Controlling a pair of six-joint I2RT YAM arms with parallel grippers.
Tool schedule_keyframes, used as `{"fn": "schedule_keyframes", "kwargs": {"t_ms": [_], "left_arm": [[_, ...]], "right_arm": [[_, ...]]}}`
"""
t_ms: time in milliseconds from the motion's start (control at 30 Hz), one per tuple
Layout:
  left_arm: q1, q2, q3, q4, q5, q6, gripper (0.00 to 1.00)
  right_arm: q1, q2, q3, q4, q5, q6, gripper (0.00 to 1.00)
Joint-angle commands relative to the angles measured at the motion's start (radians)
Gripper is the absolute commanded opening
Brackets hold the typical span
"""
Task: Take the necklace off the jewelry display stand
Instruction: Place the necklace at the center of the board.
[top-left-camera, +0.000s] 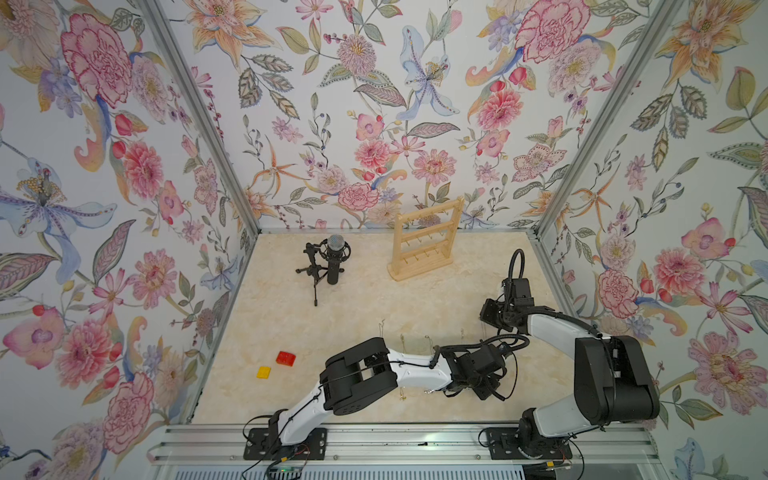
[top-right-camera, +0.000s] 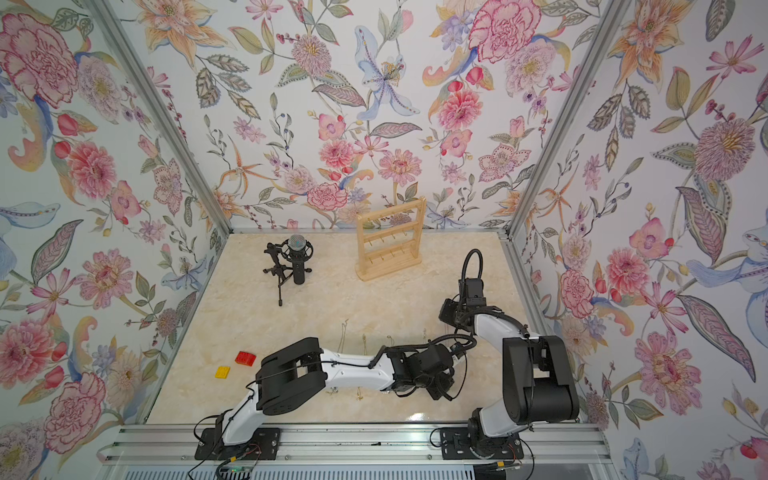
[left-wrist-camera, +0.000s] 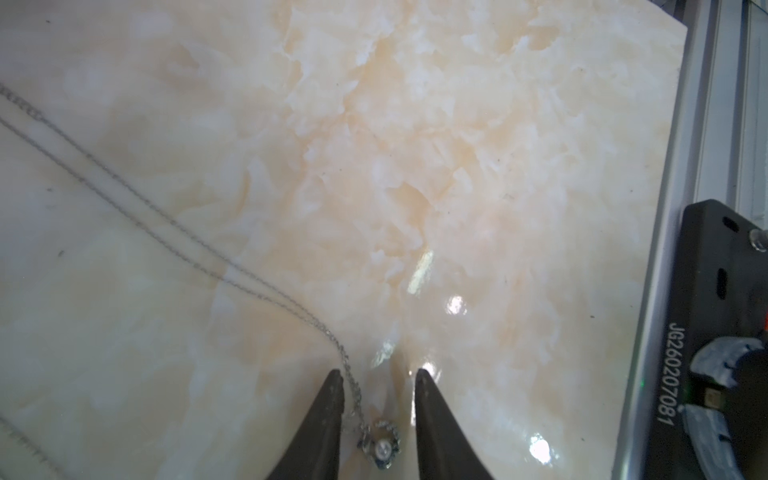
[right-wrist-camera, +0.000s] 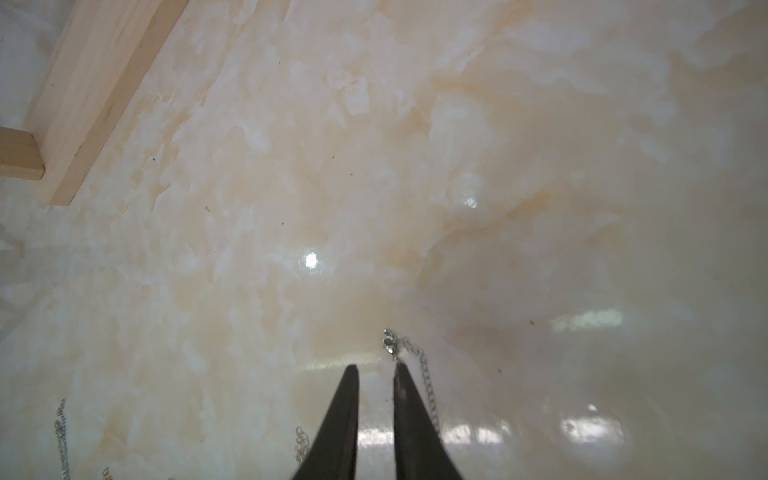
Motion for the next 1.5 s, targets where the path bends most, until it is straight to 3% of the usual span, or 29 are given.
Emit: {"fn": "schedule_keyframes", "kwargs": {"t_ms": [0,433,600,1467], "left_arm": [[-0.011,0.039,-0.002,-0.117,-0.060,-0.026,0.33],[-0.033,0.015,-0.009,-0.107,-0.081,0.002,0.34],[-0.048,0.001,-0.011,-0.107,-0.094,0.023,0.28],[-0.085,-0.055,0.002,-0.114,-0.217,0.089,0.32]], "right_arm": [[0.003,-0.036,0.018,-0.016,-0.011,-0.010,0.19],[-0.006,-0.068,0.008,-0.013,-0.003,-0.008,0.19],[-0.008,-0.082,0.000,-0.009,-0.001,-0.007,0.19],[-0.010,-0.110,-0.030,0.030,0.004,-0.005,0.20]]}}
